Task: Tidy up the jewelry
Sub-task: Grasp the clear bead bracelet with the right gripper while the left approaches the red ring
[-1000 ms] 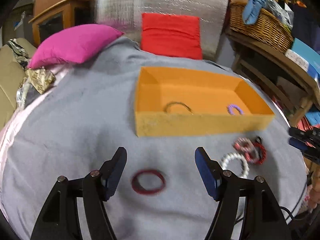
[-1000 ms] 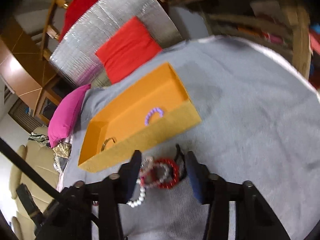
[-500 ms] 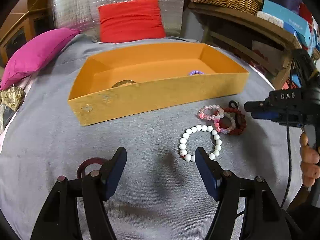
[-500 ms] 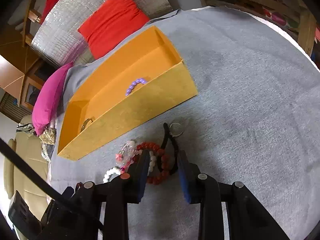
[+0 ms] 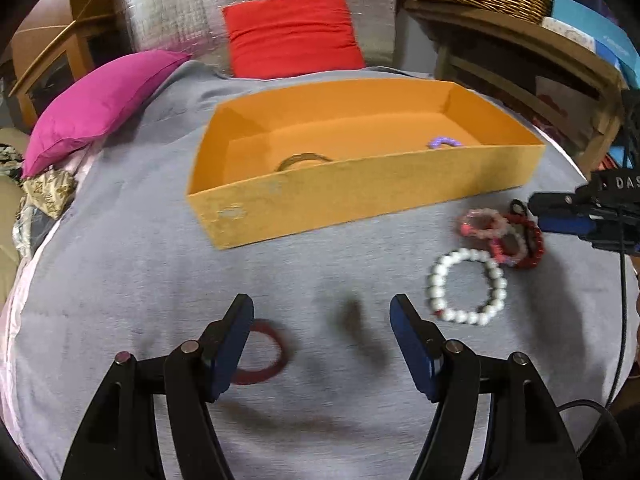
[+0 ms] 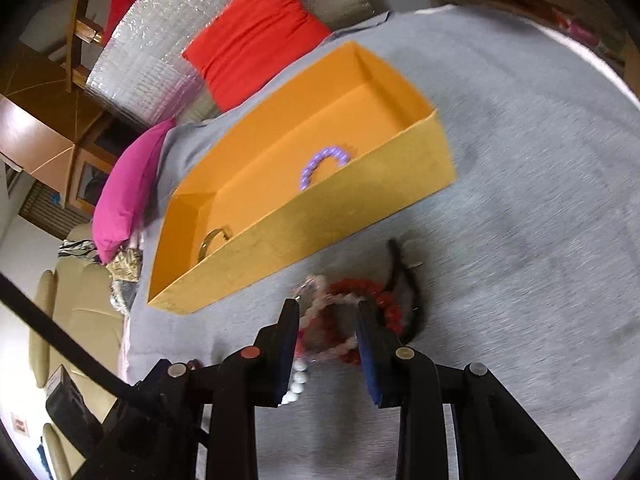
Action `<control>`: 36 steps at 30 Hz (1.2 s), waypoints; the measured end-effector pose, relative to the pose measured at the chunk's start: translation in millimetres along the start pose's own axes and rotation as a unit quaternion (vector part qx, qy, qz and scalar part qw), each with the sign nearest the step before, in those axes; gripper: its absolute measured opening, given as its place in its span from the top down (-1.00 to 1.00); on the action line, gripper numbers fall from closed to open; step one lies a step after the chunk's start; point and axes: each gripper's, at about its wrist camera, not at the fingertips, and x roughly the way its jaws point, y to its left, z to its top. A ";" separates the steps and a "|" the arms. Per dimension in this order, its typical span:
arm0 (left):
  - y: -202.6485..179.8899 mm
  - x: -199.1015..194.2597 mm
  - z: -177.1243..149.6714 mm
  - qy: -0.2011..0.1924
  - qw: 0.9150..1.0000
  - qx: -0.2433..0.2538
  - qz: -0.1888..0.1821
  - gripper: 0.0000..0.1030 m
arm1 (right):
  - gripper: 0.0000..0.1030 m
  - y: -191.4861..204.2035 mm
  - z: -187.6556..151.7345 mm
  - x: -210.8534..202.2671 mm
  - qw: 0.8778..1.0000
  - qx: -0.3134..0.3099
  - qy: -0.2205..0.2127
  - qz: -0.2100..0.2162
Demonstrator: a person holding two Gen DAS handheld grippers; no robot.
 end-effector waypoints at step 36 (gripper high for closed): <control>72.3 -6.2 -9.8 0.021 0.999 -0.043 -0.004 -0.38 | 0.83 20.0 2.9 14.9 0.999 -0.008 -0.039 -0.023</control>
